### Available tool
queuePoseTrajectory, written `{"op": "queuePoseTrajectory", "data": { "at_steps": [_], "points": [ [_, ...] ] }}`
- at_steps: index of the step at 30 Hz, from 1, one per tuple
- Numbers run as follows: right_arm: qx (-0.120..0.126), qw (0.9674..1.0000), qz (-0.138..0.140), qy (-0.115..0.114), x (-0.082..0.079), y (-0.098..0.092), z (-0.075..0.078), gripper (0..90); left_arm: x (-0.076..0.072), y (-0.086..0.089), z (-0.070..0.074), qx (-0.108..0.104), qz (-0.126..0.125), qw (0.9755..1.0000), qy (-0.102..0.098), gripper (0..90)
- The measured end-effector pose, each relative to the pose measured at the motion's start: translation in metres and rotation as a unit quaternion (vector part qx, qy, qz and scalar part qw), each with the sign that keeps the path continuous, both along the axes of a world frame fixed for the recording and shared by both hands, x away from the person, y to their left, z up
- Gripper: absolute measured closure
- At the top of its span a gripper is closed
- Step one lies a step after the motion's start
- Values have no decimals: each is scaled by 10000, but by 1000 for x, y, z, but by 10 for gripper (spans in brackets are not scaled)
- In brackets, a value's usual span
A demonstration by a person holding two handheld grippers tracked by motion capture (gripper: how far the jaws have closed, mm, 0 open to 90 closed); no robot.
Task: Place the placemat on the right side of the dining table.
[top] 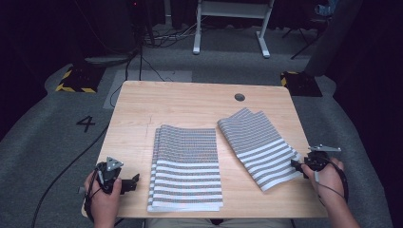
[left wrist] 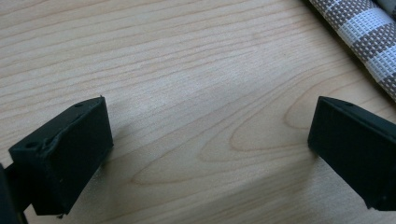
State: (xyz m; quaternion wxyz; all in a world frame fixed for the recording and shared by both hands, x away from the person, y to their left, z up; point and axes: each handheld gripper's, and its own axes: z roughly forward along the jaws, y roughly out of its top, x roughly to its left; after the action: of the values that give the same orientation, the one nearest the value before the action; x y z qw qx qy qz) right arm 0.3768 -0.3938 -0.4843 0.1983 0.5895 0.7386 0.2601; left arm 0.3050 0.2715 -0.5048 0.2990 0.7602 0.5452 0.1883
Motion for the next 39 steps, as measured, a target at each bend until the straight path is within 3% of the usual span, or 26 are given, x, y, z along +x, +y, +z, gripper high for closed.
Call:
{"op": "queuePoseTrajectory", "data": {
  "at_steps": [4, 5, 6, 10, 17, 19, 20, 22, 24, 28, 31, 34, 35, 36, 37, 39],
  "points": [
    [-61, 9998, 211, 4, -3, 10, 3, 682, 0, 0, 0, -1, -2, 10000, 0, 0],
    [-69, 9996, 271, 27, -3, 12, 4, 712, 0, 0, 0, -3, -1, 10000, -3, 0],
    [49, 9992, 343, 174, 0, 11, 5, 776, 0, 0, 0, 0, -3, 10000, 2, 0],
    [-8, 9992, 395, 58, 9, 6, 5, 843, 0, 0, 0, 4, -1, 10000, 5, 0],
    [-336, 9988, 86, -358, 33, -10, 11, 867, 0, 0, 0, 2, 6, 10000, 4, 0],
    [-250, 9978, 81, -607, 33, -12, 21, 859, 0, 0, 0, 6, -2, 10000, 5, 0],
    [-250, 9978, 81, -607, 33, -12, 21, 859, 0, 0, 0, 8, 2, 10000, 6, 0],
    [-273, 9955, 176, -890, 26, -11, 33, 854, 0, 0, 0, 8, 7, 10000, 7, 0],
    [-247, 9949, 200, -954, 23, -9, 38, 854, 0, -1, 0, 5, 1, 10000, 6, 0],
    [-232, 9896, 444, -1350, 10, 0, 59, 855, 0, -2, 0, 6, 26, 10000, -5, 0],
    [-161, 9840, 700, -1630, -1, 17, 73, 856, 0, -2, 0, 0, 27, 10000, -5, 1],
    [-202, 9747, 1164, -1895, -14, 41, 86, 856, 0, -2, 0, 2, 25, 10000, -5, 0],
    [-228, 9689, 1428, -2007, -22, 55, 91, 856, 0, -2, 0, 1, 25, 10000, -4, 0],
    [-228, 9689, 1428, -2007, -22, 55, 91, 856, 0, -2, 0, -1, 27, 10000, -6, 0],
    [-266, 9655, 1561, -2065, -26, 64, 93, 856, 0, -2, 0, 1, 26, 10000, -5, 0],
    [-255, 9550, 2040, -2140, -37, 87, 96, 853, 0, -2, 0, 1, 27, 10000, -5, 1]
  ]
}}
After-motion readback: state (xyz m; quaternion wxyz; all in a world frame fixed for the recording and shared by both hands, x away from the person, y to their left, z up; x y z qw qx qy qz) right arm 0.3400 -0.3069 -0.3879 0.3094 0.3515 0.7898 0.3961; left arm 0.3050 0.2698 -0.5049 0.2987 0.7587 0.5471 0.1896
